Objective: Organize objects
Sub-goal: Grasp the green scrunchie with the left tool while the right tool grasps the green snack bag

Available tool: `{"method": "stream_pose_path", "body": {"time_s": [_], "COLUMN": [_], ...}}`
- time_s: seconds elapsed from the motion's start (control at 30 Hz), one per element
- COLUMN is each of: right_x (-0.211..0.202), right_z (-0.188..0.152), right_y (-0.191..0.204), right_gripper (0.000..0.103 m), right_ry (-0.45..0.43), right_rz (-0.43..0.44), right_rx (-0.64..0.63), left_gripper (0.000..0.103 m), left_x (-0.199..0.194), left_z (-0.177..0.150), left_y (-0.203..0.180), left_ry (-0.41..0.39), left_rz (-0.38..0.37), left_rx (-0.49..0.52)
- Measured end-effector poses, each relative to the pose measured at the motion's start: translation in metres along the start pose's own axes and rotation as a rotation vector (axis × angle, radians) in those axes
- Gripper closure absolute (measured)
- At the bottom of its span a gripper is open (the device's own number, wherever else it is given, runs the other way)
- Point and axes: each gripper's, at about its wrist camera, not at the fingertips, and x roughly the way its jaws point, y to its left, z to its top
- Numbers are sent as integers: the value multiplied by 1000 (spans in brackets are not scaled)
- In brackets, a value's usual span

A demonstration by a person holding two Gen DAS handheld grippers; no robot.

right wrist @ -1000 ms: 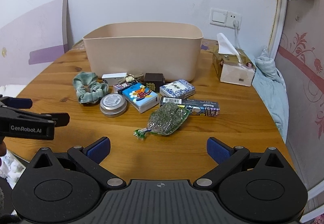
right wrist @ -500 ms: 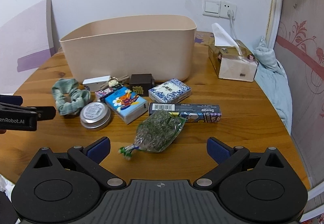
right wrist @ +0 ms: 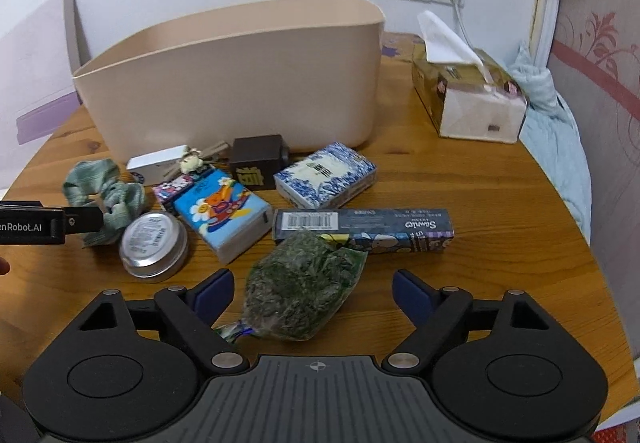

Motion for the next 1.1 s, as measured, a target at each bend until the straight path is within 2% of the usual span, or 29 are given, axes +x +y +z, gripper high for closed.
{"method": "stream_pose_path", "body": {"time_s": [0.13,0.2,0.23,0.3,0.33,0.4,0.43,0.5,0.57,0.67,0.73,0.93,1.1], "right_x": [8,9,9,10,10,9,9,7,6,4,2,-10,-21], "right_z": [2,3,4,5,5,5,5,5,5,4,5,9,15], "right_y": [-5,-5,-4,-2,-2,-2,-3,-4,-7,-12,-15,-21,-24], "right_gripper": [25,29,33,41,45,48,56,60,61,62,66,67,67], "right_ry": [29,27,27,26,26,26,24,24,25,24,25,9,-17], "right_rz": [11,9,8,3,3,9,10,13,26,47,59,69,80], "right_rx": [30,27,18,7,3,-1,-3,-4,4,15,27,33,31], "left_gripper": [0,9,18,25,32,43,47,57,72,84,87,89,89], "left_x": [9,12,13,15,15,15,15,15,14,12,8,-9,-33], "left_z": [4,5,7,9,10,11,11,11,12,12,12,11,16], "left_y": [0,1,1,0,-1,-2,-2,-3,-3,-2,-4,-2,-1], "left_ry": [6,16,24,24,23,24,26,33,42,44,36,25,-33], "left_rz": [-25,-49,-65,-72,-74,-93,-100,-110,-126,-136,-122,-129,-119], "left_rx": [-14,-19,-22,-19,-17,-22,-24,-29,-46,-65,-57,-73,-60]}}
